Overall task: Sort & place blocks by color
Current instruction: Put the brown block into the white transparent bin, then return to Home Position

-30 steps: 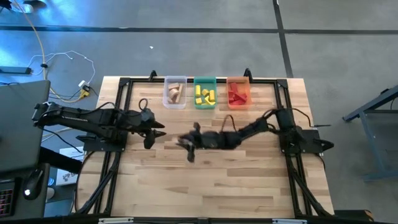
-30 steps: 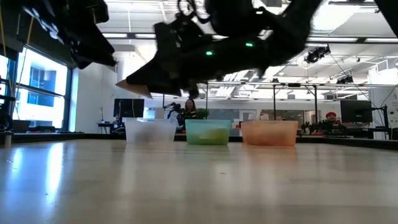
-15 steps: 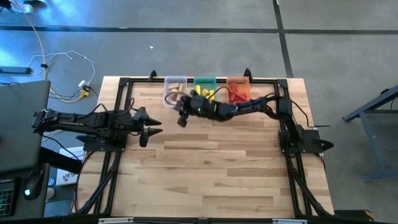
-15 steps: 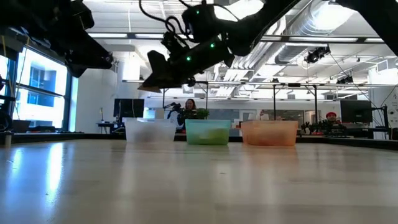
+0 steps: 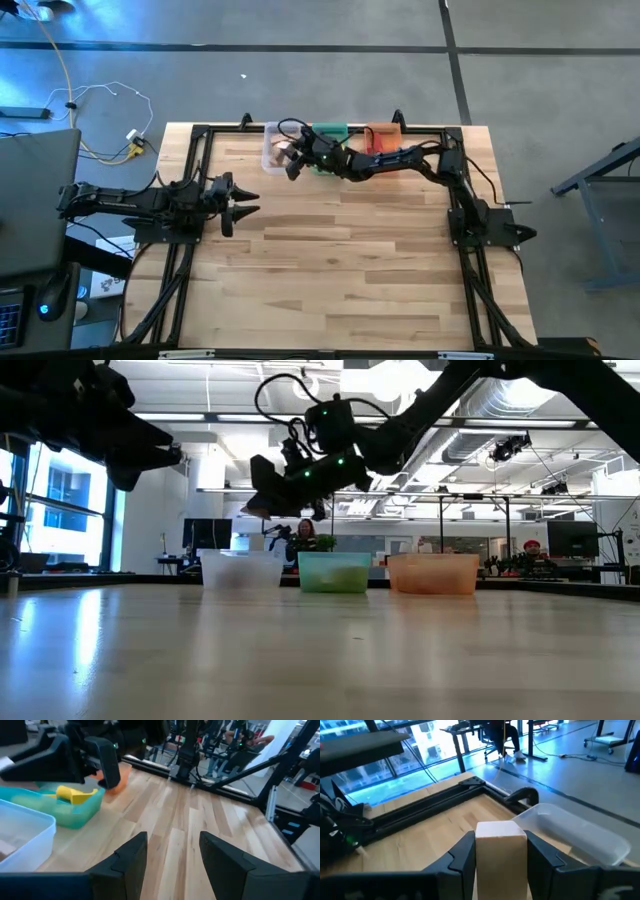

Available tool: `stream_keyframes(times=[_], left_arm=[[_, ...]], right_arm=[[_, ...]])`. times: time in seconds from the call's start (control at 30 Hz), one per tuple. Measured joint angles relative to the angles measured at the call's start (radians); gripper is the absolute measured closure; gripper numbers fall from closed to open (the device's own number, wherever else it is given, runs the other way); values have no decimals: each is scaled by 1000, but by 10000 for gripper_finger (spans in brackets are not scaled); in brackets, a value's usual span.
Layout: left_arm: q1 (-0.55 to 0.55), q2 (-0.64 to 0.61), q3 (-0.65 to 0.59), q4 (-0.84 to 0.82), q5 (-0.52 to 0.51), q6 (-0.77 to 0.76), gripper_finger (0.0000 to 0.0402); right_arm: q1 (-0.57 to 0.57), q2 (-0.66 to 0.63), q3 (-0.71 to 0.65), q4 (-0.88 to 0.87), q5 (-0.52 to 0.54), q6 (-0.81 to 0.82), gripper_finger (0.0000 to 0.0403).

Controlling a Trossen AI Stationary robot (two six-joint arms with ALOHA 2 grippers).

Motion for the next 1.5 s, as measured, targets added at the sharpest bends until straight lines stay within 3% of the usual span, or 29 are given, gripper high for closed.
stream_keyframes(times=[0.5,0.97,1.27,1.5], left_arm=[[-1,-50,-134,140,-27,69,234],[-1,-49,-133,171,-44,163,234],[-1,-48,-133,91,-51,171,234],[-1,-48,-133,102,-57,173,234]], right_arm=[[-4,48,0,30,1,60,281],[-4,39,57,-15,2,67,163],[11,-24,84,-168,-9,-3,169],[18,-94,62,-224,-104,-49,171]])
